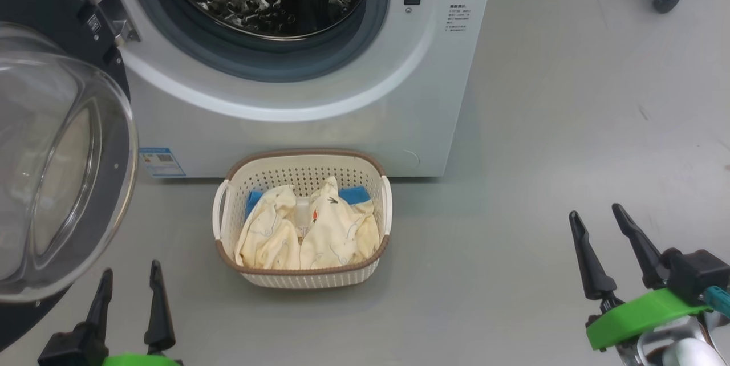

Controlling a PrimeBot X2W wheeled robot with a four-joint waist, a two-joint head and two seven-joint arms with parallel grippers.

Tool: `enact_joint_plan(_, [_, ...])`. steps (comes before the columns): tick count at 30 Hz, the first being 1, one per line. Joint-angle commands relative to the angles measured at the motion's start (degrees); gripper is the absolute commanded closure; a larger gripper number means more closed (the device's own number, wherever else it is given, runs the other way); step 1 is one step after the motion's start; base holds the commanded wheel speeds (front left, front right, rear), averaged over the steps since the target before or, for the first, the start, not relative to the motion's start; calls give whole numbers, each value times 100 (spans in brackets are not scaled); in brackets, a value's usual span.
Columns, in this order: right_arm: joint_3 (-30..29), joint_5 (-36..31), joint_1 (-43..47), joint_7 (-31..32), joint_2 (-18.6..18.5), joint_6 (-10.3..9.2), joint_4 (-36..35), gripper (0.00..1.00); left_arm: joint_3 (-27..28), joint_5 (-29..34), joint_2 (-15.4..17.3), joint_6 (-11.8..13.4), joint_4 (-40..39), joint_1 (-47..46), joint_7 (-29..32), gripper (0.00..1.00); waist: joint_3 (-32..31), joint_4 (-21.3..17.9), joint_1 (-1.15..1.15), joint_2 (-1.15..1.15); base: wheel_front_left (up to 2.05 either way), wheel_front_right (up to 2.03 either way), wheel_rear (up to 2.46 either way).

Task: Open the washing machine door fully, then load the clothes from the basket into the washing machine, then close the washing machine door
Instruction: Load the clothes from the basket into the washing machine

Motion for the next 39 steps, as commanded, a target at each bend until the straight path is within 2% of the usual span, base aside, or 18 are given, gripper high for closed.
enact_joint_plan(1, [79,-8,-222,-56,-99,-2,-150,0,182,-36,124,24,-151,-337,-59,0,10,11,0,0,210,-210,0])
enact_joint_plan(9, [69,-1,-255,-57,-114,-2,-162,0,218,-43,87,94,-208,-385,-98,0,80,43,0,0,194,-186,-8])
enact_joint_plan(16, [71,18,-299,-62,-128,-2,-148,0,241,-44,76,78,-200,-374,-125,0,130,44,0,0,105,-105,0])
enact_joint_plan(39, [61,72,-260,-103,-142,-2,-92,0,113,0,2,-43,-167,-394,-139,0,161,32,0,0,5,-5,0])
